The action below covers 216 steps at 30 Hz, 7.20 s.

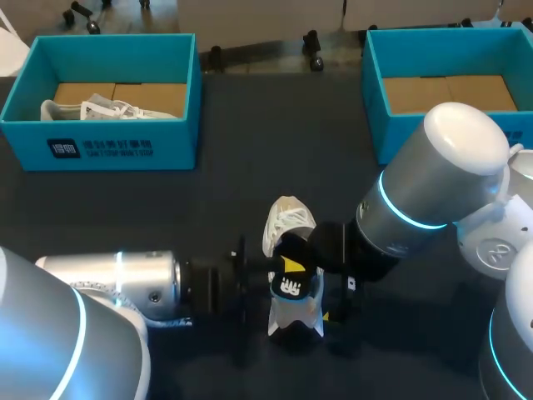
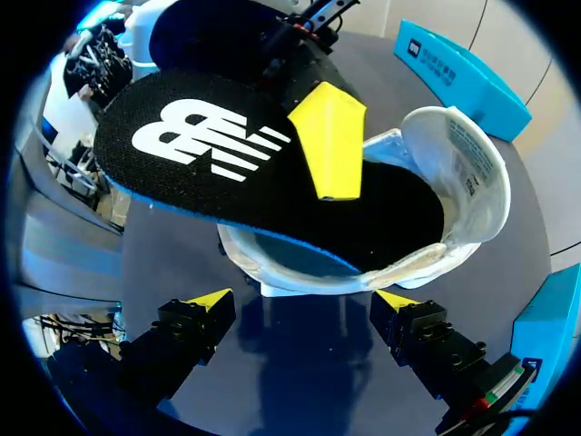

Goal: Take the shoe out of the shoebox, open the shoe tongue, remove and reinsert the insole, then place the shoe into the shoebox

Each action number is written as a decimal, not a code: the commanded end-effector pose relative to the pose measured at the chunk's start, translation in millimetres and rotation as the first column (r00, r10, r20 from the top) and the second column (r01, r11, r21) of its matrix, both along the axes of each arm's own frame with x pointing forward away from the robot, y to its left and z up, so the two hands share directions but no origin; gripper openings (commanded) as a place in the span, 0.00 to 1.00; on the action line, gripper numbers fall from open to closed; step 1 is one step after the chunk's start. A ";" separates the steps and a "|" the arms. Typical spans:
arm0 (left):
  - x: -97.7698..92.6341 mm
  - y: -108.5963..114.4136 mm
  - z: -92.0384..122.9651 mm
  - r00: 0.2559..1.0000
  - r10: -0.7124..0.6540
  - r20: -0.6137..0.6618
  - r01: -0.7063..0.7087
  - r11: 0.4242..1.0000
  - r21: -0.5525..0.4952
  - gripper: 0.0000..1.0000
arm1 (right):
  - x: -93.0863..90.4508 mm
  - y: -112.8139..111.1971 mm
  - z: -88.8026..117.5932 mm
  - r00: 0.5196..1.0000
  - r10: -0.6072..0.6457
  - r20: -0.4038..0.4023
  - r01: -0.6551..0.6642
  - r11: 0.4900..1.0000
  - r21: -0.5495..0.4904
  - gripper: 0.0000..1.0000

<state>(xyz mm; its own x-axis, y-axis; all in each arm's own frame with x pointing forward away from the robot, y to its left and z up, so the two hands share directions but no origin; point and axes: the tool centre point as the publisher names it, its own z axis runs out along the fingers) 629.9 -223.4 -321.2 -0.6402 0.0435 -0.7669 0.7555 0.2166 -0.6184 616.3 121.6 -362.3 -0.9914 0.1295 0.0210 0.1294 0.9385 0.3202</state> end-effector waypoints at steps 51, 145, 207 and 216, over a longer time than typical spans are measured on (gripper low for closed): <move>10.1 4.9 -2.9 0.996 0.036 0.082 -0.041 0.997 0.061 0.18 | -0.8 0.7 -1.5 1.000 -0.001 0.002 0.001 1.000 0.000 1.00; 5.8 5.0 -0.2 0.986 0.008 0.168 -0.028 0.993 0.117 0.39 | -0.8 0.7 -1.5 1.000 -0.001 0.002 0.001 1.000 0.000 1.00; -4.0 16.5 7.3 0.989 -0.031 0.143 0.000 0.977 0.212 0.39 | -0.8 0.7 -1.5 1.000 -0.001 0.002 0.001 1.000 0.000 1.00; -5.9 31.8 7.4 0.991 -0.071 0.110 0.037 0.958 0.284 0.39 | -0.8 0.7 -1.5 1.000 -0.001 0.002 0.001 1.000 0.000 1.00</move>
<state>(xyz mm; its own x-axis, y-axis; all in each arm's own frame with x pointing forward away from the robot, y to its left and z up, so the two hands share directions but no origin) 624.1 -199.3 -320.6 -0.5224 0.2567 -0.8131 0.8385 0.3280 -0.4352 616.3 121.6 -362.2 -0.9914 0.1295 0.0210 0.1294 0.9385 0.3203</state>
